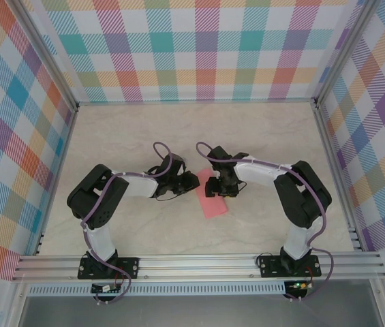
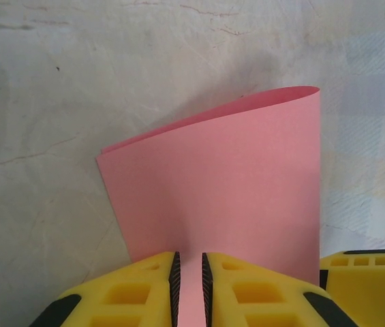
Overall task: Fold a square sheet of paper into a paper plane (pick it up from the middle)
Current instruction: Hold the square sheet of paper at the center of the table.
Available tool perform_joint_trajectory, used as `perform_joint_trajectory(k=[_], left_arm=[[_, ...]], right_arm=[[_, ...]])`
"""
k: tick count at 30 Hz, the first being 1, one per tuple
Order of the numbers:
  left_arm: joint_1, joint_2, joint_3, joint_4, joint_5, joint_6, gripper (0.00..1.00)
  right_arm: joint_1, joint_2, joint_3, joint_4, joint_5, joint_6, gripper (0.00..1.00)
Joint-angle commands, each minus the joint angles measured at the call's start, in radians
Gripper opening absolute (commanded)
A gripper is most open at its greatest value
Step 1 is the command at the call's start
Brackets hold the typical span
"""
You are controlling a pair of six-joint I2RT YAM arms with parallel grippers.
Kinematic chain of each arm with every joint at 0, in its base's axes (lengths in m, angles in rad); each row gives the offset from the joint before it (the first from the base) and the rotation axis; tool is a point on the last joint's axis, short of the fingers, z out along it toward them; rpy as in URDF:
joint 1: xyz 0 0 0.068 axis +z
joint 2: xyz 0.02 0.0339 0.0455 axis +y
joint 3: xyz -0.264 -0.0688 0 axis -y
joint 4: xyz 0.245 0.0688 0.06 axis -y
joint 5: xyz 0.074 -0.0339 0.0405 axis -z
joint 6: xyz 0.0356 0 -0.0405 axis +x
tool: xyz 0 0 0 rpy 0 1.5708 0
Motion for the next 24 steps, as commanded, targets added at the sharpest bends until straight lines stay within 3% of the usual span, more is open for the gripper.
perform_joint_trajectory(k=[1, 10, 24], left_arm=[[-0.014, 0.0, 0.012, -0.116, -0.034, 0.026, 0.18], [-0.014, 0.025, 0.035, -0.188, -0.053, 0.022, 0.18], [-0.014, 0.041, 0.079, -0.198, -0.019, 0.043, 0.18]], right_arm=[[0.018, -0.04, -0.024, 0.072, -0.042, 0.007, 0.62], [0.018, -0.155, -0.004, 0.061, 0.066, 0.013, 0.62], [0.016, -0.008, 0.072, 0.022, 0.022, -0.07, 0.61]])
